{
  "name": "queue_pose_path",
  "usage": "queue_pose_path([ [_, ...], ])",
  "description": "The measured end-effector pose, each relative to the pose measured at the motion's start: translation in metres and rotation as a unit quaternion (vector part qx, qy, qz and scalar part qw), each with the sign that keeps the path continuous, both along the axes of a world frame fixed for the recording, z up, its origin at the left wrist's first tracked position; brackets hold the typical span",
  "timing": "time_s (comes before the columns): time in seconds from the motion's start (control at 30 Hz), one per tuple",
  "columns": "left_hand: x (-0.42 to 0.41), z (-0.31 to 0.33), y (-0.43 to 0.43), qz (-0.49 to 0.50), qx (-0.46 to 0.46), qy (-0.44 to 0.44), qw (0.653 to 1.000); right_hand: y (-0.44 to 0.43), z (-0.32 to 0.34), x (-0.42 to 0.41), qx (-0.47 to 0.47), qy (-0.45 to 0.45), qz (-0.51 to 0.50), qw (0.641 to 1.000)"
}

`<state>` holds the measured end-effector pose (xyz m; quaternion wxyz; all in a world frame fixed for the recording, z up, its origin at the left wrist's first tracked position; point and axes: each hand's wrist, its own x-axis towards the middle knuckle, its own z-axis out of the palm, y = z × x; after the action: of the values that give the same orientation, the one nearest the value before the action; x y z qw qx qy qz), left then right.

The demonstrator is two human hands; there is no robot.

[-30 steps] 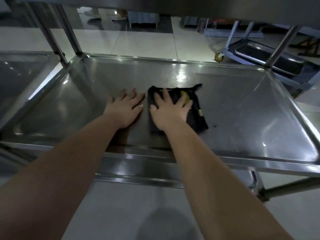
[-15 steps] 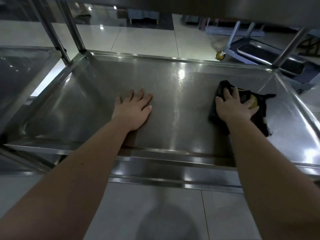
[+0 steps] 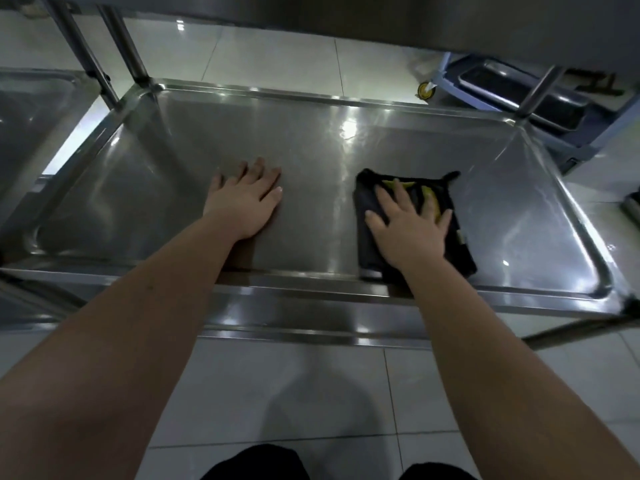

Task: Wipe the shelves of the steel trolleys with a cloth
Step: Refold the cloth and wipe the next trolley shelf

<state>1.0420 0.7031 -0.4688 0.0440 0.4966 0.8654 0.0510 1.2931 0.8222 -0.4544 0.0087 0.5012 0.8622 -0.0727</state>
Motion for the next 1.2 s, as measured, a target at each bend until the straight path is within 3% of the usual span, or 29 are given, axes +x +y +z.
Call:
queue_pose_path([
  [0.17,0.011,-0.002,0.002,0.004,0.001,0.024,1.000,-0.017,0.001,-0.013,0.002,-0.005,-0.091,0.996],
  [0.33,0.007,0.003,0.001,0.004,0.005,-0.011,1.000,-0.090,0.001,-0.085,-0.023,0.011,0.070,0.997],
  [0.4,0.008,0.009,-0.002,0.009,0.055,-0.065,0.996,-0.094,0.006,-0.086,-0.056,0.035,0.098,0.993],
  [0.47,0.017,0.018,-0.009,0.023,0.173,-0.130,0.976,-0.080,0.014,-0.069,-0.066,0.099,0.082,0.990],
  [0.57,0.043,0.037,-0.016,-0.027,0.268,-0.090,0.959,-0.049,0.022,-0.027,-0.006,0.068,0.103,0.992],
  [0.63,0.073,0.045,-0.012,-0.079,0.252,-0.078,0.961,-0.032,0.021,-0.005,-0.005,0.049,0.128,0.991],
  [0.7,0.110,0.045,-0.004,-0.089,0.192,-0.078,0.974,-0.017,0.019,0.004,-0.029,0.097,0.096,0.990],
  [0.77,0.142,0.033,0.006,-0.060,0.088,-0.056,0.993,-0.004,0.017,0.001,-0.045,0.151,0.064,0.985],
  [0.87,0.157,0.019,0.015,-0.007,-0.003,-0.048,0.999,0.002,0.012,-0.013,-0.070,0.150,0.091,0.982],
  [1.0,0.146,0.013,0.018,0.008,0.004,-0.033,0.999,-0.003,-0.001,-0.019,-0.072,0.162,0.088,0.980],
  [1.2,0.078,0.008,-0.009,0.080,0.032,-0.008,0.996,-0.004,-0.006,-0.020,-0.022,0.039,0.123,0.991],
])
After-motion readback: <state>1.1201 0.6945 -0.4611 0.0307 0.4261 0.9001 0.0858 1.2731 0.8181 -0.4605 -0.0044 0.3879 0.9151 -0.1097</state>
